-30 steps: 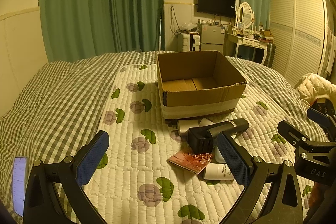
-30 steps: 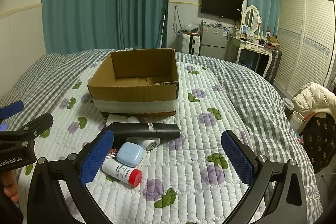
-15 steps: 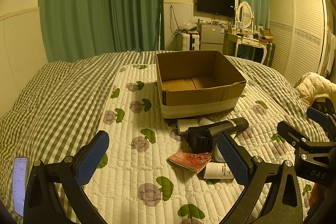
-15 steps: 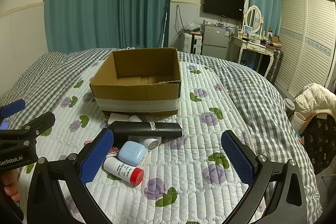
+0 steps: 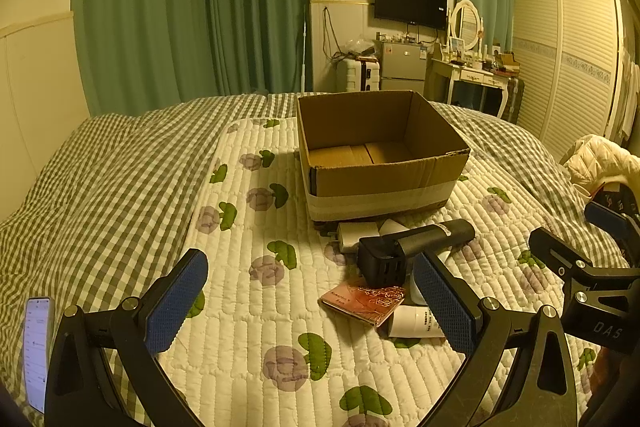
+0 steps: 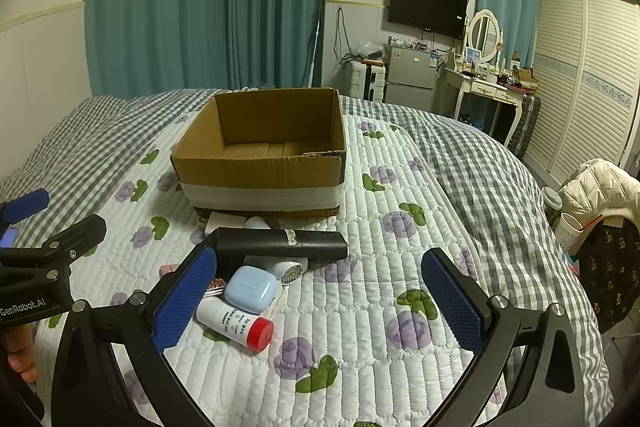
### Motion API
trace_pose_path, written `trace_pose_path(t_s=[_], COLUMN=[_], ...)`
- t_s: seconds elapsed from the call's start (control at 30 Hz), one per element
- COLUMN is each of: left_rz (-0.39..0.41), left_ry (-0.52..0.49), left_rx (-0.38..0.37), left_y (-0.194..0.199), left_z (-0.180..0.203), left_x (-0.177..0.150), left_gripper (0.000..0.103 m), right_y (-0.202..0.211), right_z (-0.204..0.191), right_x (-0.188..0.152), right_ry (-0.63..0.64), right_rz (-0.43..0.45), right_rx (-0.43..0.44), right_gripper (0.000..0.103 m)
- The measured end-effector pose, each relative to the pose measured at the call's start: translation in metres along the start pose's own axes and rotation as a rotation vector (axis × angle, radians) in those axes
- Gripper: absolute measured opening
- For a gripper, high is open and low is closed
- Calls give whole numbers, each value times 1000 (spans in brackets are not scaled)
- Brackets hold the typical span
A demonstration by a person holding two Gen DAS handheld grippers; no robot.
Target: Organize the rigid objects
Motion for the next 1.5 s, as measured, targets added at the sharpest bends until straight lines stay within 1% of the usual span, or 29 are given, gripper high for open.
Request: trace_pose_path(t_s=[0.4, 0.6, 0.73, 0.87, 0.97, 1.0, 1.17, 1.23, 1.33, 1.43, 1.5], left_rz=[-9, -8, -13, -61, -132, -144, -251, -283, -283, -275, -290], left_ry=[-8, -21, -29, -28, -11, -13, -74, -107, -188, -325, -393], left_rx=[-5, -13, -12, -12, -17, -15, 10, 5, -7, -2, 4], left_y=[-1, -3, -6, -22, -41, -46, -80, -90, -97, -103, -109], left_z=[3, 4, 2, 0, 0, 1, 7, 11, 22, 34, 38], left_x=[-3, -1, -3, -12, -24, -28, -55, -65, -72, -79, -85], left_gripper=[103, 103, 103, 103, 103, 103, 103, 103, 103, 103, 103], right_y=[-1, -3, -10, -20, -32, -36, -55, -64, -74, -84, -88], right_z=[-1, 0, 1, 3, 4, 4, 11, 13, 15, 14, 13], right_x=[0, -4, -9, -22, -32, -35, -46, -50, -55, -59, -59], right_ry=[1, 6, 19, 30, 39, 43, 36, 31, 27, 31, 37], right_rz=[-3, -17, -42, -80, -118, -127, -171, -193, -222, -247, -250], right_rx=[1, 0, -7, -8, -2, -4, -1, -1, 6, 14, 18], right_gripper=[103, 103, 103, 103, 103, 103, 103, 103, 103, 103, 103])
Point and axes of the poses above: each gripper's, at about its wrist camera, not at the fingertips, and y roughly against the way its jaws point, z to its right, x to its top, the point moved 7 cm from there along -y, roughly the way its jaws point, and after that the axes turned 1 degree about -z, right-handed, at the moved point
